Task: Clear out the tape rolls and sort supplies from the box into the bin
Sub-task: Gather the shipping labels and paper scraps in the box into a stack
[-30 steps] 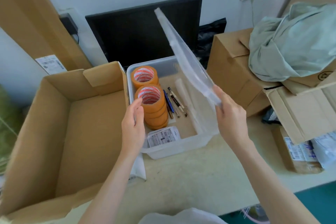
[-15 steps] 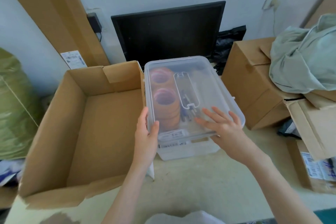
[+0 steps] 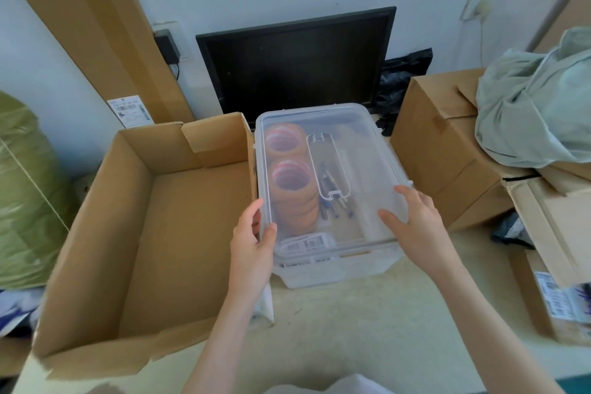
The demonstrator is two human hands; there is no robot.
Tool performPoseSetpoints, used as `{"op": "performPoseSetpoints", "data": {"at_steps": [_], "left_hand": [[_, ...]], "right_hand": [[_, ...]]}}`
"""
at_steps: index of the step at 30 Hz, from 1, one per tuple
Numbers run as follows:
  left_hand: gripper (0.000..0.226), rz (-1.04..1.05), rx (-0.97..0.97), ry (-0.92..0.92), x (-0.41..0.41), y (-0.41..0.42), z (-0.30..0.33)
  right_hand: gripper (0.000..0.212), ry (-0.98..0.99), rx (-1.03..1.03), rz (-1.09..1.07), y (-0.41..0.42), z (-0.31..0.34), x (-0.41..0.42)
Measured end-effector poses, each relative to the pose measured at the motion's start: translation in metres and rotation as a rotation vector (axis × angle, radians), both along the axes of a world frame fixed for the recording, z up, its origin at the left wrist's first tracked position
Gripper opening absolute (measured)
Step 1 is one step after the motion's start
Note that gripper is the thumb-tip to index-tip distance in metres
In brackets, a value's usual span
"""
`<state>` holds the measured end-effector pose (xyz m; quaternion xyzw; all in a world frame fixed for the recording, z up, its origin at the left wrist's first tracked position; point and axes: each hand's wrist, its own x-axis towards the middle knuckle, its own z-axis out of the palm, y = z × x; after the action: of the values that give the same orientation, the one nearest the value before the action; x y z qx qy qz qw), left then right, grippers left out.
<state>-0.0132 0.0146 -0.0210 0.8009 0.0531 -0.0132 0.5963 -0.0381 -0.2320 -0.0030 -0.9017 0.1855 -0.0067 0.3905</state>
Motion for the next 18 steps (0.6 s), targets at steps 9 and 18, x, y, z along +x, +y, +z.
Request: {"op": "performPoseSetpoints", "data": {"at_steps": [9,18], "left_hand": [[0.043,-0.072,0.086,-0.040,-0.005,0.004,0.004],[0.041,-0.057,-0.037,-0.069,-0.005,0.005,0.000]], "right_hand": [[0.051,-0.072,0.057,-0.054,0.002,-0.008,-0.012],[0.052,-0.192,0.110,-0.097,0.001,-0.014,-0.014]]}}
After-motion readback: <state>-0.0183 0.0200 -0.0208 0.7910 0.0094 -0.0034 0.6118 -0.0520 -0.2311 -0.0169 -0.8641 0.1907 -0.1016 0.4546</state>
